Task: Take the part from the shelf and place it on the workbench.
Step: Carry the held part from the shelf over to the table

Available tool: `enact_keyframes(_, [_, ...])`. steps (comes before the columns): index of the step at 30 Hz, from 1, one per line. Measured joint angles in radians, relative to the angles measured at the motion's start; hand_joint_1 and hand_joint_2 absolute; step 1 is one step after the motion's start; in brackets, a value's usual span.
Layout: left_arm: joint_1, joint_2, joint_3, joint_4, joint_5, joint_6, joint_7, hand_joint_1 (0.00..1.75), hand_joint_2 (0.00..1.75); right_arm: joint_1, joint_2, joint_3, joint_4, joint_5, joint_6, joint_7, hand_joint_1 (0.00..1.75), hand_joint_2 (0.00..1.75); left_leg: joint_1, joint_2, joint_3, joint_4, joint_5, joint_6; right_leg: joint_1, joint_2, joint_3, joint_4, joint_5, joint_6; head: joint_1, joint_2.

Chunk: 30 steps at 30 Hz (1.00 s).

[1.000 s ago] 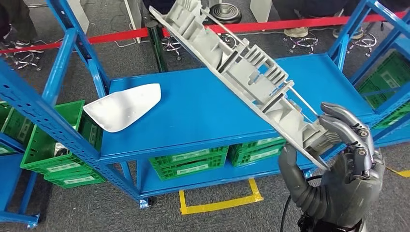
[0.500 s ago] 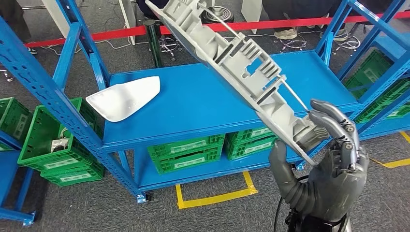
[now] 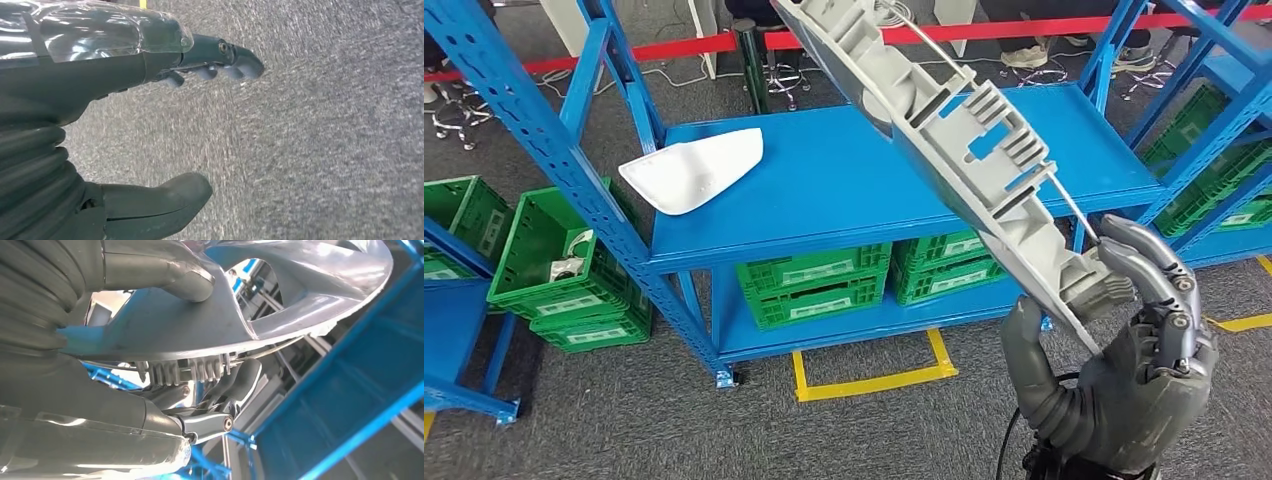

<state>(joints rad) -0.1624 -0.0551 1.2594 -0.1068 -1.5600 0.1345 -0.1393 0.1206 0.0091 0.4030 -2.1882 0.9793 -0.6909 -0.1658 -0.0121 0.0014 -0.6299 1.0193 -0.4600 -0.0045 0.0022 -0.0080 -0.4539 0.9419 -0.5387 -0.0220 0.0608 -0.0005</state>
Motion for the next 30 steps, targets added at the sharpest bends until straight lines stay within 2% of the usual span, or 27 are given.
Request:
enact_keyframes(1, [0.000,0.001,0.002,0.000,0.000,0.000,0.000,0.00,1.75,0.001,0.006,-0.002,0.002,0.000,0.000,-0.001,1.75,1.75,0.002,-0.001,-0.013,0.034,-0.040,-0.006,-0.003,-0.002,-0.013,-0.002,0.012,-0.004,-0.006,0.000])
enact_keyframes(3, [0.000,0.002,0.006,0.001,-0.001,0.000,-0.001,0.00,1.75,0.003,0.015,-0.007,0.005,-0.001,0.000,-0.001,1.75,1.75,0.011,-0.001,-0.043,0.152,-0.143,-0.017,-0.002,-0.003,-0.043,0.002,0.034,-0.009,-0.019,0.000])
enact_keyframes(4, [0.000,0.003,0.007,0.001,-0.001,0.000,-0.001,0.00,1.75,0.004,0.019,-0.010,0.007,-0.002,0.000,-0.001,1.75,1.75,0.015,-0.002,-0.053,0.214,-0.174,-0.023,-0.002,-0.004,-0.060,0.006,0.044,-0.007,-0.024,0.000])
enact_keyframes(5, [0.000,0.004,0.007,0.001,-0.002,0.000,-0.002,0.00,1.75,0.005,0.022,-0.012,0.009,-0.001,0.000,-0.001,1.75,1.75,0.018,-0.002,-0.053,0.257,-0.179,-0.028,-0.002,-0.004,-0.078,0.011,0.055,-0.006,-0.026,0.000])
enact_keyframes(6, [0.000,0.004,0.008,0.001,-0.003,0.000,-0.003,0.00,1.75,0.005,0.025,-0.014,0.011,-0.001,0.000,-0.001,1.75,1.75,0.021,-0.002,-0.040,0.270,-0.161,-0.032,-0.002,-0.005,-0.096,0.018,0.064,-0.003,-0.028,0.000])
enact_keyframes(7, [0.000,0.005,0.008,0.001,-0.004,0.000,-0.004,0.00,1.75,0.006,0.029,-0.016,0.012,0.000,0.000,-0.001,1.75,1.75,0.024,-0.002,-0.009,0.248,-0.129,-0.034,-0.003,-0.005,-0.115,0.027,0.072,0.000,-0.031,0.000])
enact_keyframes(8, [-0.001,0.005,0.008,0.001,-0.005,0.000,-0.005,0.00,1.75,0.007,0.032,-0.017,0.014,0.000,0.000,-0.001,1.75,1.75,0.027,-0.002,0.039,0.194,-0.103,-0.036,-0.004,-0.005,-0.132,0.036,0.079,0.005,-0.034,0.000])
enact_keyframes(9, [-0.003,0.005,0.008,0.001,-0.007,-0.001,-0.005,0.00,1.75,0.008,0.035,-0.018,0.015,-0.001,0.000,-0.001,1.75,1.75,0.028,-0.003,0.094,0.121,-0.095,-0.037,-0.004,-0.005,-0.148,0.047,0.085,0.009,-0.037,0.000])
enact_keyframes(10, [-0.005,0.006,0.009,0.001,-0.007,-0.002,-0.005,0.00,1.75,0.009,0.039,-0.019,0.015,-0.002,-0.001,-0.001,1.75,1.75,0.029,-0.004,0.145,0.047,-0.102,-0.033,-0.003,-0.005,-0.160,0.056,0.091,0.015,-0.039,0.000])
enact_keyframes(11, [-0.007,0.006,0.009,0.001,-0.008,-0.004,-0.005,0.00,1.75,0.010,0.042,-0.020,0.015,-0.003,-0.001,-0.002,1.75,1.75,0.027,-0.006,0.177,-0.006,-0.116,-0.027,-0.003,-0.006,-0.167,0.062,0.097,0.021,-0.040,0.000])
enact_keyframes(12, [-0.008,0.006,0.009,0.001,-0.008,-0.005,-0.005,0.00,1.75,0.012,0.044,-0.021,0.015,-0.005,-0.001,-0.003,1.75,1.75,0.024,-0.008,0.191,-0.035,-0.128,-0.019,-0.002,-0.006,-0.171,0.064,0.105,0.026,-0.041,0.000])
enact_keyframes(14, [-0.006,0.004,0.009,0.001,-0.009,-0.006,-0.005,0.00,1.75,0.015,0.046,-0.023,0.016,-0.006,-0.001,-0.005,1.75,1.75,0.023,-0.008,0.179,-0.044,-0.117,0.001,-0.005,-0.004,-0.178,0.065,0.117,0.038,-0.042,0.000])
enact_keyframes(15, [-0.006,0.002,0.009,0.001,-0.008,-0.006,-0.005,0.00,1.75,0.017,0.047,-0.024,0.016,-0.007,-0.001,-0.007,1.75,1.75,0.023,-0.008,0.168,-0.044,-0.105,0.011,-0.006,-0.002,-0.187,0.076,0.099,0.043,-0.042,0.000])
enact_keyframes(16, [-0.006,0.001,0.009,0.002,-0.008,-0.006,-0.006,0.00,1.75,0.019,0.048,-0.026,0.016,-0.008,-0.001,-0.008,1.75,1.75,0.025,-0.006,0.153,-0.046,-0.092,0.020,-0.008,0.001,-0.198,0.105,0.062,0.049,-0.040,0.000])
enact_keyframes(18, [-0.007,0.001,0.009,0.002,-0.009,-0.006,-0.010,0.00,1.75,0.022,0.048,-0.028,0.016,-0.012,-0.001,-0.008,1.75,1.75,0.025,-0.006,0.123,-0.046,-0.068,0.031,-0.011,0.003,-0.222,0.213,-0.044,0.058,-0.032,0.000])
enact_keyframes(19, [-0.006,0.000,0.009,0.002,-0.009,-0.005,-0.012,0.00,1.75,0.022,0.048,-0.029,0.016,-0.013,-0.001,-0.008,1.75,1.75,0.023,-0.007,0.108,-0.046,-0.057,0.033,-0.011,0.003,-0.230,0.276,-0.078,0.060,-0.028,0.000])
enact_keyframes(20, [-0.006,0.000,0.009,0.002,-0.009,-0.005,-0.014,0.00,1.75,0.023,0.048,-0.029,0.016,-0.014,-0.001,-0.008,1.75,1.75,0.021,-0.007,0.093,-0.045,-0.047,0.033,-0.011,0.003,-0.232,0.325,-0.086,0.061,-0.023,0.000])
enact_keyframes(21, [-0.005,-0.002,0.009,0.002,-0.009,-0.004,-0.014,0.00,1.75,0.023,0.048,-0.030,0.016,-0.015,-0.001,-0.006,1.75,1.75,0.019,-0.006,0.079,-0.045,-0.037,0.033,-0.011,0.003,-0.224,0.350,-0.069,0.059,-0.020,0.000])
enact_keyframes(22, [-0.004,-0.003,0.009,0.002,-0.009,-0.004,-0.014,0.00,1.75,0.024,0.048,-0.031,0.016,-0.014,-0.001,-0.003,1.75,1.75,0.017,-0.006,0.066,-0.045,-0.026,0.032,-0.011,0.003,-0.203,0.341,-0.037,0.055,-0.016,0.000])
enact_keyframes(23, [-0.004,-0.006,0.009,0.002,-0.009,-0.004,-0.013,0.00,1.75,0.024,0.048,-0.032,0.016,-0.013,-0.001,0.000,1.75,1.75,0.014,-0.006,0.056,-0.044,-0.017,0.030,-0.010,0.004,-0.164,0.297,-0.006,0.049,-0.014,0.000])
enact_keyframes(24, [-0.004,-0.008,0.009,0.002,-0.009,-0.004,-0.011,0.00,1.75,0.025,0.048,-0.034,0.015,-0.012,-0.001,0.003,1.75,1.75,0.012,-0.006,0.049,-0.044,-0.009,0.028,-0.007,0.004,-0.111,0.225,0.011,0.041,-0.013,0.000])
enact_keyframes(26, [-0.004,-0.014,0.009,0.002,-0.009,-0.004,-0.007,0.00,1.75,0.023,0.048,-0.037,0.013,-0.009,-0.001,0.012,1.75,1.75,0.006,-0.005,0.041,-0.041,0.003,0.021,-0.003,0.003,-0.010,0.071,0.003,0.027,-0.013,0.000])
enact_keyframes(27, [-0.004,-0.016,0.009,0.002,-0.008,-0.003,-0.004,0.00,1.75,0.022,0.047,-0.038,0.011,-0.008,-0.001,0.020,1.75,1.75,0.004,-0.003,0.037,-0.039,0.009,0.016,-0.001,0.003,0.017,0.024,-0.008,0.022,-0.014,0.000])
enact_keyframes(29, [-0.004,-0.019,0.009,0.002,-0.008,-0.003,0.002,0.00,1.75,0.020,0.046,-0.038,0.008,-0.007,-0.001,0.039,1.75,1.75,0.003,0.000,0.027,-0.034,0.017,0.005,-0.003,0.001,0.024,-0.008,-0.015,0.016,-0.018,0.000])
enact_keyframes(30, [-0.004,-0.020,0.009,0.002,-0.008,-0.003,0.005,0.00,1.75,0.020,0.045,-0.038,0.008,-0.007,-0.001,0.048,1.75,1.75,0.003,0.001,0.019,-0.024,0.009,0.000,-0.005,0.000,0.021,-0.013,-0.012,0.011,-0.020,0.000])
